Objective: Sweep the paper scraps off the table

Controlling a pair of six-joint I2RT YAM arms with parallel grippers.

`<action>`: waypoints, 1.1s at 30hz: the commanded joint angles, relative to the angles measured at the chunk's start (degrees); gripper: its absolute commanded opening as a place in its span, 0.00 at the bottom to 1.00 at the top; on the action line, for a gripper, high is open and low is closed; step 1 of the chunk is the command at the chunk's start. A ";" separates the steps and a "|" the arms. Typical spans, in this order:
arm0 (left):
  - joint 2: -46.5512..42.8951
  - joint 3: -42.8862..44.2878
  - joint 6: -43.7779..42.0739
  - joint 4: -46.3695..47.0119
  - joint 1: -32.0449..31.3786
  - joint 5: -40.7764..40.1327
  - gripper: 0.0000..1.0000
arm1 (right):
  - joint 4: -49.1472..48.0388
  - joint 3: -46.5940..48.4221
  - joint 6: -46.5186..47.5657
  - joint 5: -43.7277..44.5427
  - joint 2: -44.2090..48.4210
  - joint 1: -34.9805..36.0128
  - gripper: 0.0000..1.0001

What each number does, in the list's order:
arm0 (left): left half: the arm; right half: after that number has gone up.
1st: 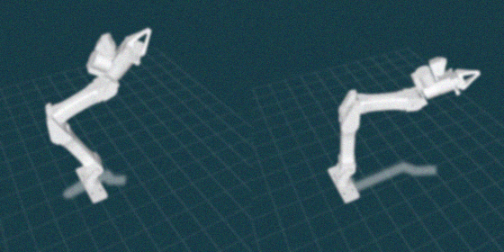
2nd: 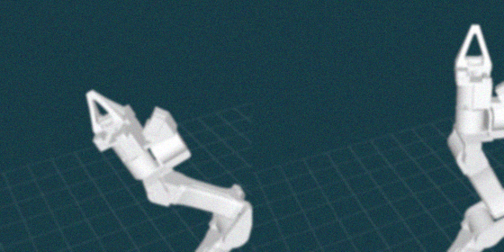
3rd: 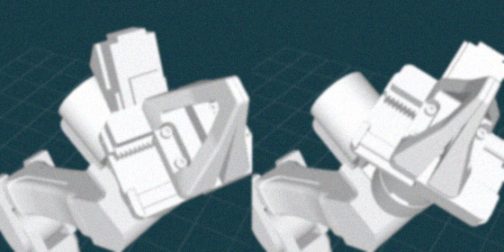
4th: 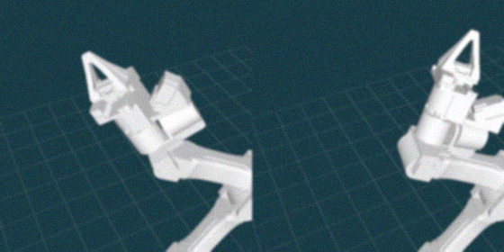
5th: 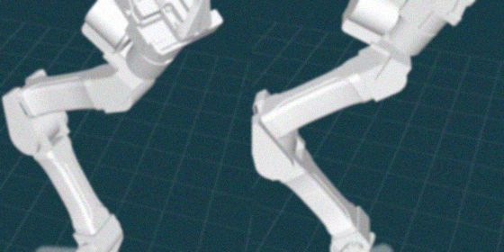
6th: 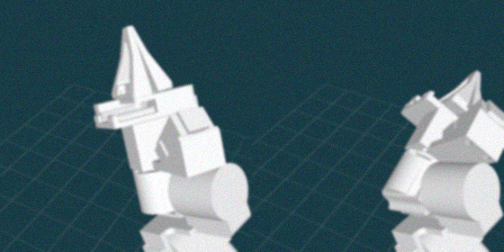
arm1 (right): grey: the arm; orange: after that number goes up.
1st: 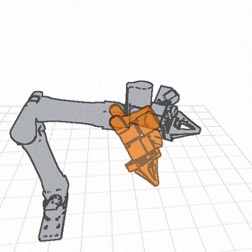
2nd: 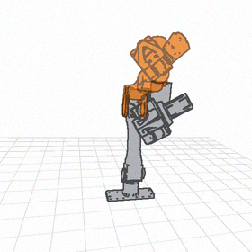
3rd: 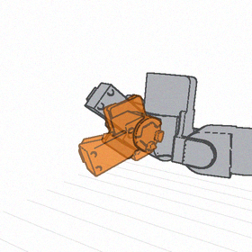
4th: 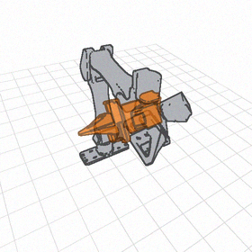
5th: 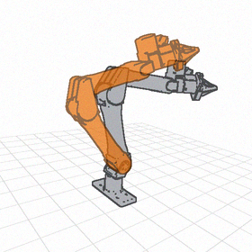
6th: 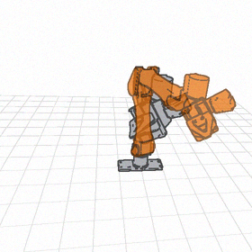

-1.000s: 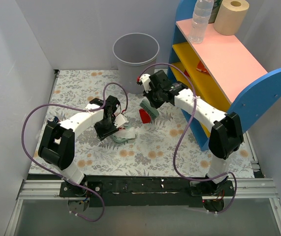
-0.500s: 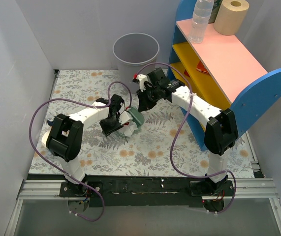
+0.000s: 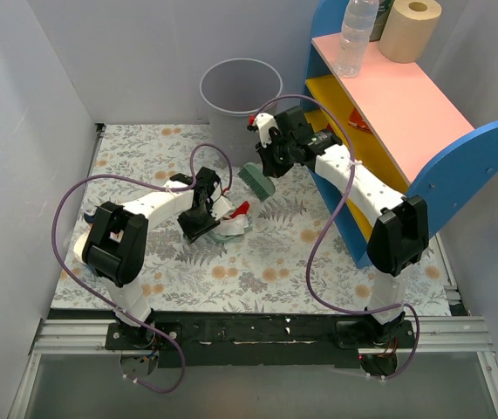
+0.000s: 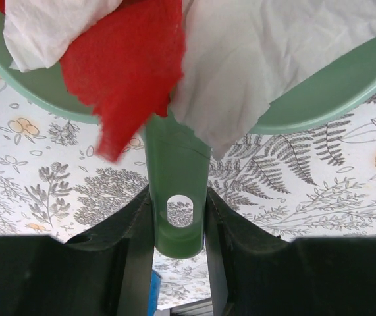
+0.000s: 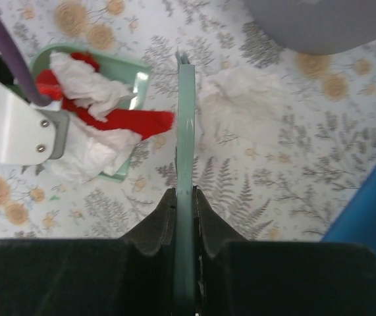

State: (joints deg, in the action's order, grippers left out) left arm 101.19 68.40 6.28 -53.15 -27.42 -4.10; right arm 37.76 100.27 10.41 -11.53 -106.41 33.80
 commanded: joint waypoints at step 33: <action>-1.34 4.81 4.26 -3.55 -0.53 1.81 0.00 | -4.19 3.97 6.99 17.95 -7.68 3.99 0.01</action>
State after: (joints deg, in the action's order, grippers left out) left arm 100.99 72.27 9.47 -57.82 -27.62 -3.79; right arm 33.69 104.73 18.98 8.21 -117.54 37.21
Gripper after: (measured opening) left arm 0.300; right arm 0.140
